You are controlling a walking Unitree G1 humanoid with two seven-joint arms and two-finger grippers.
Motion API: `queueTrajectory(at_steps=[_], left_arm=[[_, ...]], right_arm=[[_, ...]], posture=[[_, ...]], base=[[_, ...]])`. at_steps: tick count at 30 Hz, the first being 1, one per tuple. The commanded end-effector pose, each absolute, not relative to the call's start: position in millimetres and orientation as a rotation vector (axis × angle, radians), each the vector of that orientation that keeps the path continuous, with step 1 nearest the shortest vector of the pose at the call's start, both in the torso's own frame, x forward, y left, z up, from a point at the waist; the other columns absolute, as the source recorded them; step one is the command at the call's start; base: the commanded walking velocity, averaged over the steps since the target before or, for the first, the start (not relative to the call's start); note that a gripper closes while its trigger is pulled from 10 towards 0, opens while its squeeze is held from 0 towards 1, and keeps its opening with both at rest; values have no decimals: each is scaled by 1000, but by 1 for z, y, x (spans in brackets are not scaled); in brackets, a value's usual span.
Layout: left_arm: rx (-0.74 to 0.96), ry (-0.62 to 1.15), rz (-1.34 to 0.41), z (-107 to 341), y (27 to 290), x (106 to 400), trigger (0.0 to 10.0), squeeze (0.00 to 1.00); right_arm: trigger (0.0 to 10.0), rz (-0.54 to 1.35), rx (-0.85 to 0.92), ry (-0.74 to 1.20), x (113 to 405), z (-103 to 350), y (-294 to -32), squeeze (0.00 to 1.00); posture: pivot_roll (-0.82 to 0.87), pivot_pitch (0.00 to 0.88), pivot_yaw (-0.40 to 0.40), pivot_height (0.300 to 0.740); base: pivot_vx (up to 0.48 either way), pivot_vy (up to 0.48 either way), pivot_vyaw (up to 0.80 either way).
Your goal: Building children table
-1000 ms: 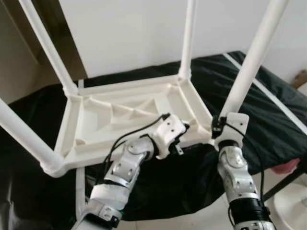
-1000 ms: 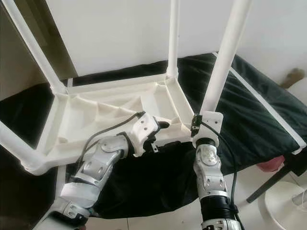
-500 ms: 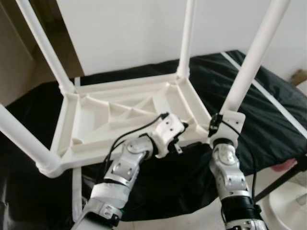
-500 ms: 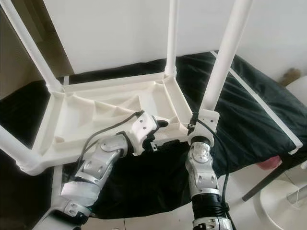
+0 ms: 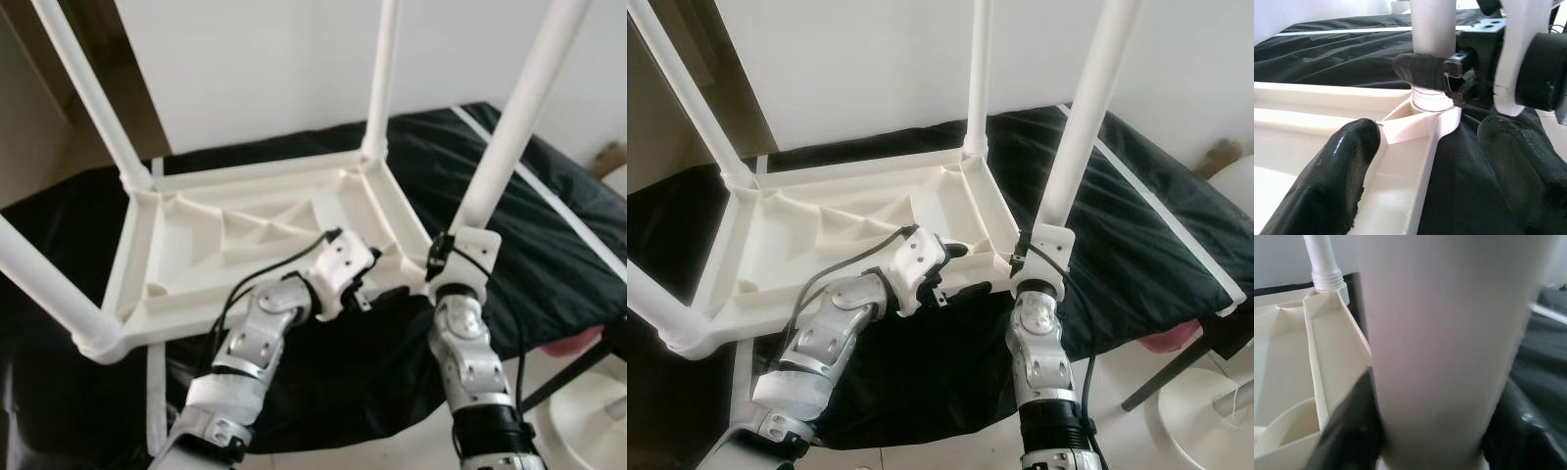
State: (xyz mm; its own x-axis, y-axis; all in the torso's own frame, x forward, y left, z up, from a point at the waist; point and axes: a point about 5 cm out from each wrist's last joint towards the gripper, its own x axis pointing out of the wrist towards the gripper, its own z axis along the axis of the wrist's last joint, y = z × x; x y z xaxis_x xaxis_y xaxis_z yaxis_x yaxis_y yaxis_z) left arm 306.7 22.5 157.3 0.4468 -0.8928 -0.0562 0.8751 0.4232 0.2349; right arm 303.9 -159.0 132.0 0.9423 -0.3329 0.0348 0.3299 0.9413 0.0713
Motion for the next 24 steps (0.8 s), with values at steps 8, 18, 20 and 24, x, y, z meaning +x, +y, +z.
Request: queueTrajectory(at_steps=[8, 18, 20, 24], left_arm=[[230, -106, -920, 160, 27, 309, 10000, 0], [215, -124, -957, 159, 30, 299, 10000, 0], [216, -116, -958, 158, 31, 297, 10000, 0], [232, -112, -956, 157, 34, 296, 10000, 0]], right_arm=[[10000, -326, 121, -89, 299, 135, -164, 1000], [10000, -186, 119, -143, 287, 139, -180, 1000], [10000, -149, 124, -145, 287, 138, -182, 0], [10000, -80, 112, -148, 287, 138, -187, 0]], posture=[[-70, 0, 56, 740], [-52, 0, 30, 740], [-51, 0, 29, 740], [-49, 0, 29, 740]], base=[[0, 0, 0], [0, 0, 0], [0, 0, 0], [0, 0, 0]])
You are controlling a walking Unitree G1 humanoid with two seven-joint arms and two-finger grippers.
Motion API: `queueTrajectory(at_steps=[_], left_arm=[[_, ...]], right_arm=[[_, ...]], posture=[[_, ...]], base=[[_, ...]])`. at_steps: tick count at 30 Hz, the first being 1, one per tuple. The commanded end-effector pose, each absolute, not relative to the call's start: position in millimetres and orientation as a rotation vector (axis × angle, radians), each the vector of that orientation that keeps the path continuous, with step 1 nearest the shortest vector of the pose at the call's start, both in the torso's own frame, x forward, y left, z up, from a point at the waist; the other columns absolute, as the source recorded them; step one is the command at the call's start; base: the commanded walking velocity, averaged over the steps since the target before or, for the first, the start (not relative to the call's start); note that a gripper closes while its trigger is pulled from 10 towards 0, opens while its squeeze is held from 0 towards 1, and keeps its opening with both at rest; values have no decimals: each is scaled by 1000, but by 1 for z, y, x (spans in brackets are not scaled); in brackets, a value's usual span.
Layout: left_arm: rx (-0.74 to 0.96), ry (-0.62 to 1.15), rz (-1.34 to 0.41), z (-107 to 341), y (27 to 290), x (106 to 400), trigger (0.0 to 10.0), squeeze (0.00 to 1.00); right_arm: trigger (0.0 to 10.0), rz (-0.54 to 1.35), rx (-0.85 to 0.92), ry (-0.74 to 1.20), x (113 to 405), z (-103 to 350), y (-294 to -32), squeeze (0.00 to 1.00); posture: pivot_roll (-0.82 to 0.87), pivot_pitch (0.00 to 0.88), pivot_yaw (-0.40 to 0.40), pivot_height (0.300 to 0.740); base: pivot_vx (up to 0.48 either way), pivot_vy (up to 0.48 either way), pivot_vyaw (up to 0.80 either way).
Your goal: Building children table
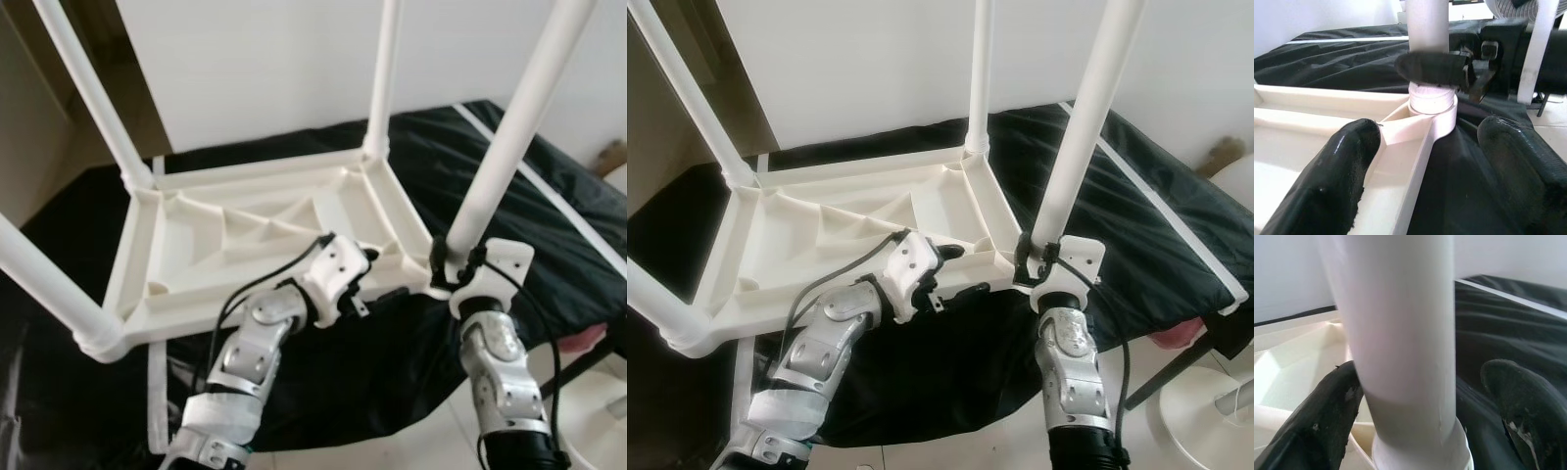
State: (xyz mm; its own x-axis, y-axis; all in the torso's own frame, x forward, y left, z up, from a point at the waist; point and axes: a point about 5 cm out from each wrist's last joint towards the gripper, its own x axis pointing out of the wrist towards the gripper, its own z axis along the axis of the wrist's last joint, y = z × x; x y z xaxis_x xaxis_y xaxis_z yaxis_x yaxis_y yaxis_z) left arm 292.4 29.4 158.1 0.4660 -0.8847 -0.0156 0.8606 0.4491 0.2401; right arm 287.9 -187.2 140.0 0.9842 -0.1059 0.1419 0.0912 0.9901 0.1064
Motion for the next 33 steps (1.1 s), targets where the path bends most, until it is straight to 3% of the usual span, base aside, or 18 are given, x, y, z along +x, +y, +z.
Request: queueTrajectory(at_steps=[1, 9, 17, 22, 33], left_arm=[[236, -118, -957, 157, 35, 296, 10000, 0], [168, -89, -1007, 156, 36, 292, 10000, 0], [210, -67, -1089, 146, 33, 283, 10000, 0], [218, -12, -1213, 136, 27, 269, 10000, 0], [190, -13, -1236, 140, 22, 264, 10000, 0]], right_arm=[[10000, -61, 104, -149, 288, 138, -189, 0], [10000, 21, 81, -140, 290, 133, -194, 0], [10000, 142, 69, -151, 295, 138, -189, 0], [10000, 290, -9, -140, 309, 145, -189, 0], [10000, 386, -129, -82, 318, 138, -199, 0]], posture=[[-49, 0, 29, 740], [-41, 0, 26, 740], [-45, 0, 31, 740], [-44, 0, 31, 740], [-23, 0, 15, 740]], base=[[0, 0, 0], [0, 0, 0], [0, 0, 0], [0, 0, 0], [0, 0, 0]])
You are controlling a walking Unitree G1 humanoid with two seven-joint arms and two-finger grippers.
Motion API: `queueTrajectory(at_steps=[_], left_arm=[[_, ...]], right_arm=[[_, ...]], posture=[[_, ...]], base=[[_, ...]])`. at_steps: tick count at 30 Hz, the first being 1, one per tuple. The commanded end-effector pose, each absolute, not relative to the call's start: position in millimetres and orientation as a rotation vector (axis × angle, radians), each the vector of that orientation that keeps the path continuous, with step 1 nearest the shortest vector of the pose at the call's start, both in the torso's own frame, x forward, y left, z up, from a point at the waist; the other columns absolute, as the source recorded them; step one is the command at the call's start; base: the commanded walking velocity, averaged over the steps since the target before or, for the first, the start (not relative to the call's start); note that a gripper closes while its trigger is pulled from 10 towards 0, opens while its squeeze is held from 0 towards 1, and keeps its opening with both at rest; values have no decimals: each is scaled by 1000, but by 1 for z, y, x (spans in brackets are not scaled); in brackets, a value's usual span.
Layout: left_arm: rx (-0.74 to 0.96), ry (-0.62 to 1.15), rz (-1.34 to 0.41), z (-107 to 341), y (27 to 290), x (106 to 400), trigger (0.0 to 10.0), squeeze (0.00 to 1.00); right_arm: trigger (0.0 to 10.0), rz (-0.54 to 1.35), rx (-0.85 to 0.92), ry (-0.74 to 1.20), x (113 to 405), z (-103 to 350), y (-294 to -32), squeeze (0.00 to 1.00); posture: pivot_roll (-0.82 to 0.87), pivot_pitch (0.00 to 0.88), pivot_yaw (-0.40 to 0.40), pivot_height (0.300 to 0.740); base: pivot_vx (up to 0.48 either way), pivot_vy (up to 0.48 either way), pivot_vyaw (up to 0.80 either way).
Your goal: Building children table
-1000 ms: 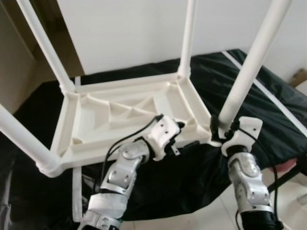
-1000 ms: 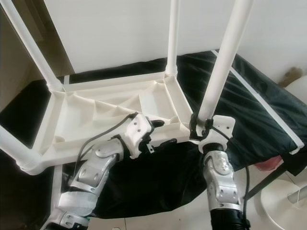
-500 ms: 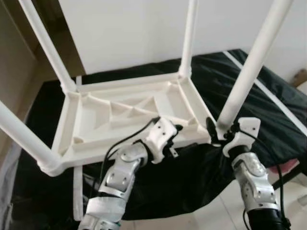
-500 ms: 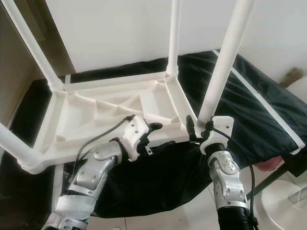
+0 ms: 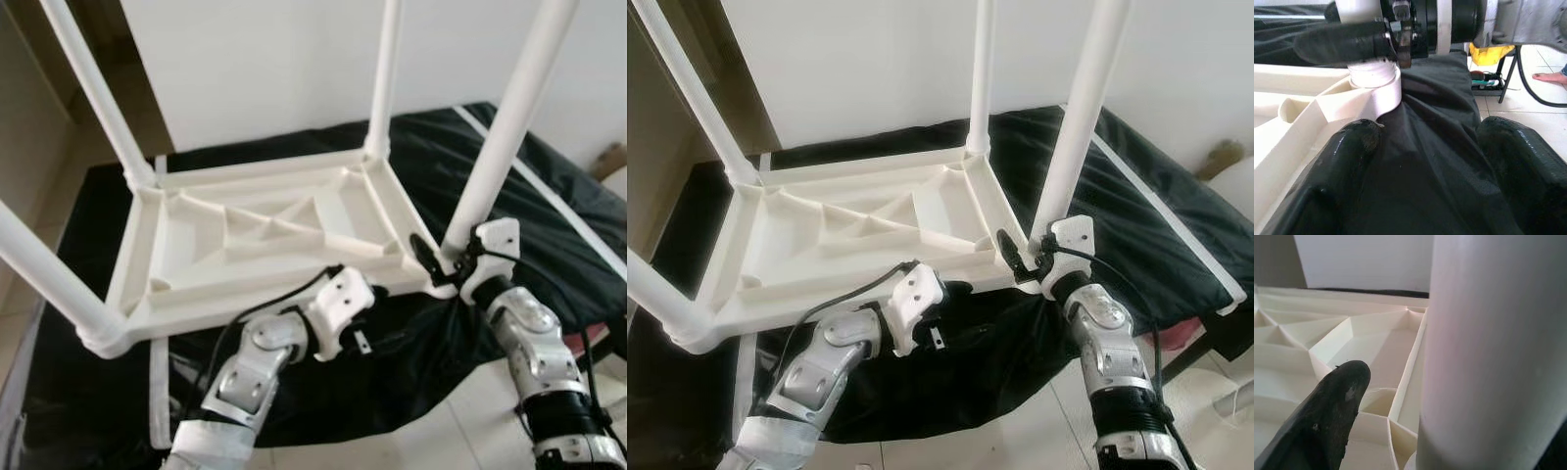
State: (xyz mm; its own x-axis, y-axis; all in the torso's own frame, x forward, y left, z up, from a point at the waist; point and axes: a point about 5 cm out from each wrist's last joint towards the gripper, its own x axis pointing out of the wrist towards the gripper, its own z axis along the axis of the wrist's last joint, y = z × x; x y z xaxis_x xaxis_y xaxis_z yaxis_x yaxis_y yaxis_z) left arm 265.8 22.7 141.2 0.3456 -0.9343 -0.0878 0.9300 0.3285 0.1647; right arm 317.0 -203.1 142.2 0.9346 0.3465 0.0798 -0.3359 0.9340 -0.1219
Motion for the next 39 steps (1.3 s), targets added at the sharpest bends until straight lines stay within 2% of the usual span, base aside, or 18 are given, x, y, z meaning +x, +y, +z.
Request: queueTrajectory(at_steps=[1, 2, 3, 4, 7, 8, 18, 19, 25, 30, 39], left_arm=[[192, -14, -1237, 140, 23, 263, 10000, 0], [194, -17, -1237, 140, 23, 263, 10000, 0], [195, -19, -1237, 140, 23, 263, 10000, 0], [199, -23, -1232, 141, 23, 264, 10000, 0], [201, -25, -1228, 141, 23, 265, 10000, 0], [229, -30, -1204, 141, 24, 268, 10000, 0], [247, -31, -1181, 142, 25, 272, 10000, 0], [248, -29, -1180, 142, 25, 272, 10000, 0], [251, -29, -1178, 142, 25, 272, 10000, 0], [253, -22, -1175, 140, 25, 274, 10000, 0], [257, -9, -1148, 138, 25, 277, 10000, 0]], right_arm=[[10000, 396, -137, -74, 318, 137, -200, 0], [8941, 404, -146, -61, 319, 135, -201, 0], [3765, 410, -152, -52, 319, 134, -202, 0], [1373, 418, -162, -39, 318, 132, -204, 0], [1373, 423, -168, -31, 317, 130, -205, 0], [0, 440, -208, 0, 314, 122, -208, 0], [0, 436, -206, 40, 308, 110, -212, 0], [10000, 428, -189, 47, 307, 109, -212, 0], [10000, 411, -162, 56, 305, 106, -210, 0], [10000, 294, -215, 118, 307, 96, -209, 0], [10000, 149, -132, 136, 306, 92, -204, 0]], posture=[[-21, 0, 14, 740], [-19, 0, 12, 740], [-19, 0, 12, 740], [-18, 0, 10, 740], [-18, 0, 10, 740], [-20, 0, 12, 740], [-31, 0, 20, 740], [-33, 0, 21, 740], [-36, 0, 22, 740], [-42, 0, 22, 740], [-52, 0, 17, 740]], base=[[0, 0, 0], [0, 0, 0], [0, 0, 0], [0, 0, 0], [0, 0, 0], [0, 0, 0], [0, 0, 0], [0, 0, 0], [0, 0, 0], [0, 0, 0], [0, 0, 0]])
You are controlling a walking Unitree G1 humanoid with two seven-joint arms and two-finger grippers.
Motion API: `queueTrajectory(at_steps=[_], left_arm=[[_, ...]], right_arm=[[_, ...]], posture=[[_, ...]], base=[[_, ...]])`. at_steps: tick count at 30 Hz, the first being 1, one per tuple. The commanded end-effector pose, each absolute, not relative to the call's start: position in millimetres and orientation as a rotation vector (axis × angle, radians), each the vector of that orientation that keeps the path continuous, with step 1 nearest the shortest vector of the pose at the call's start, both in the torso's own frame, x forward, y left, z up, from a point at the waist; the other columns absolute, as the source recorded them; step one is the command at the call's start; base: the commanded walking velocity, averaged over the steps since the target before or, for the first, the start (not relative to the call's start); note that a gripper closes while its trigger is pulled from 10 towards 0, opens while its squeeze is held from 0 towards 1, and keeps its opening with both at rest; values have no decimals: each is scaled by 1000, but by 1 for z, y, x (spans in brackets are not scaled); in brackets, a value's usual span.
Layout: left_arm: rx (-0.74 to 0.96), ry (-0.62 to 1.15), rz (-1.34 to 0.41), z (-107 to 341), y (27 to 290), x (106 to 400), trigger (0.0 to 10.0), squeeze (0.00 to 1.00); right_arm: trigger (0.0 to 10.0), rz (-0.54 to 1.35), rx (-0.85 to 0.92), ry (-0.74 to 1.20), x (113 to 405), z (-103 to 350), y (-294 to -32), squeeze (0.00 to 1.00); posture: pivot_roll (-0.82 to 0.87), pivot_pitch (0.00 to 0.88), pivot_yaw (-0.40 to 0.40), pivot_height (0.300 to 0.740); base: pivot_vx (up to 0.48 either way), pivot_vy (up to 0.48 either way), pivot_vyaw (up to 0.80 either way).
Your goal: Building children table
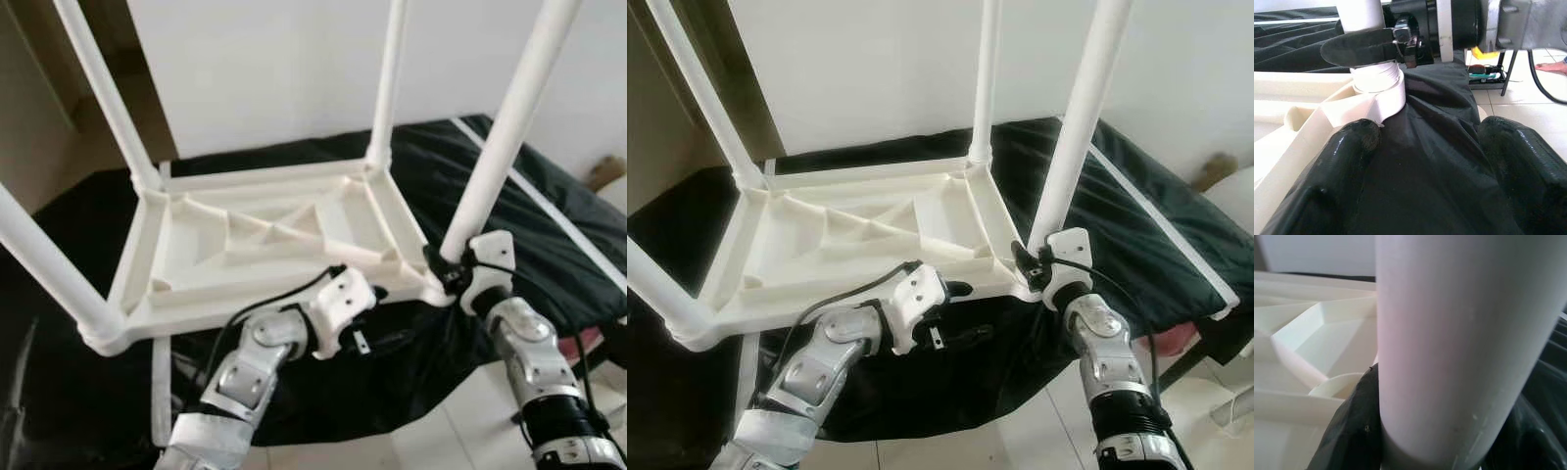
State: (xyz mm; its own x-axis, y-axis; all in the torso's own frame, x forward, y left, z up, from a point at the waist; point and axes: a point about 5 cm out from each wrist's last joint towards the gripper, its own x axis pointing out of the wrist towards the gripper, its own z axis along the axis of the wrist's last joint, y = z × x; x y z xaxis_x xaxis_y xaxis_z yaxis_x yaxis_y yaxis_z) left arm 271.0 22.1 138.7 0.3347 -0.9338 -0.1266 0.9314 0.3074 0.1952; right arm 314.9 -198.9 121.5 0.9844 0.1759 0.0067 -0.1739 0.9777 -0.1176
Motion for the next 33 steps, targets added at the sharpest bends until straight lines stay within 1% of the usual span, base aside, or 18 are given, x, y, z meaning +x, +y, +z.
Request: queueTrajectory(at_steps=[1, 3, 4, 10, 12, 13, 14, 16, 17, 18, 19, 21, 25, 26, 33], left_arm=[[257, -8, -1145, 138, 25, 277, 10000, 0], [259, -7, -1145, 137, 25, 277, 10000, 0], [259, -7, -1145, 137, 25, 277, 10000, 0], [260, -10, -1146, 138, 24, 278, 10000, 0], [260, -10, -1146, 138, 24, 278, 10000, 0], [259, -15, -1148, 139, 24, 278, 10000, 0], [259, -15, -1148, 139, 24, 278, 10000, 0], [262, -25, -1143, 140, 24, 280, 10000, 0], [262, -25, -1143, 140, 24, 280, 10000, 0], [270, -34, -1133, 140, 24, 281, 10000, 0], [270, -34, -1133, 140, 24, 281, 10000, 0], [283, -58, -1105, 143, 23, 284, 10000, 0], [293, -63, -1096, 144, 23, 286, 10000, 0], [312, -59, -1091, 142, 26, 287, 10000, 0], [341, -61, -1061, 142, 30, 291, 10000, 0]], right_arm=[[10000, 117, -110, 140, 305, 91, -202, 0], [10000, 31, -58, 140, 302, 91, -195, 0], [10000, 31, -58, 140, 302, 91, -195, 0], [10000, -91, 13, 117, 296, 95, -171, 0], [10000, -113, 23, 114, 296, 96, -169, 0], [10000, -175, 39, 106, 295, 97, -168, 0], [10000, -175, 39, 106, 295, 97, -168, 0], [10000, -311, 68, 115, 292, 96, -163, 0], [10000, -311, 68, 115, 292, 96, -163, 0], [10000, -316, 94, 126, 293, 95, -154, 0], [10000, -316, 94, 126, 293, 95, -154, 0], [10000, -259, 123, 94, 295, 102, -141, 0], [10000, -253, 126, 88, 294, 105, -139, 0], [10000, -278, 108, 117, 292, 102, -140, 0], [10000, -323, 80, 123, 292, 101, -143, 0]], posture=[[-52, 0, 17, 740], [-55, 0, 17, 740], [-55, 0, 17, 740], [-57, 0, 17, 740], [-57, 0, 15, 740], [-57, 0, 14, 740], [-57, 0, 14, 740], [-58, 0, 13, 740], [-58, 0, 13, 740], [-56, 0, 16, 740], [-56, 0, 16, 740], [-56, 0, 23, 740], [-54, 0, 25, 740], [-52, 0, 27, 740], [-36, 0, 23, 740]], base=[[0, 0, 0], [0, 0, 0], [0, 0, 0], [0, 0, 0], [0, 0, 0], [0, 0, 0], [0, 0, 0], [0, 0, 0], [0, 0, 0], [0, 0, 0], [0, 0, 0], [0, 0, 0], [0, 0, 0], [0, 0, 0], [0, 0, 0]])
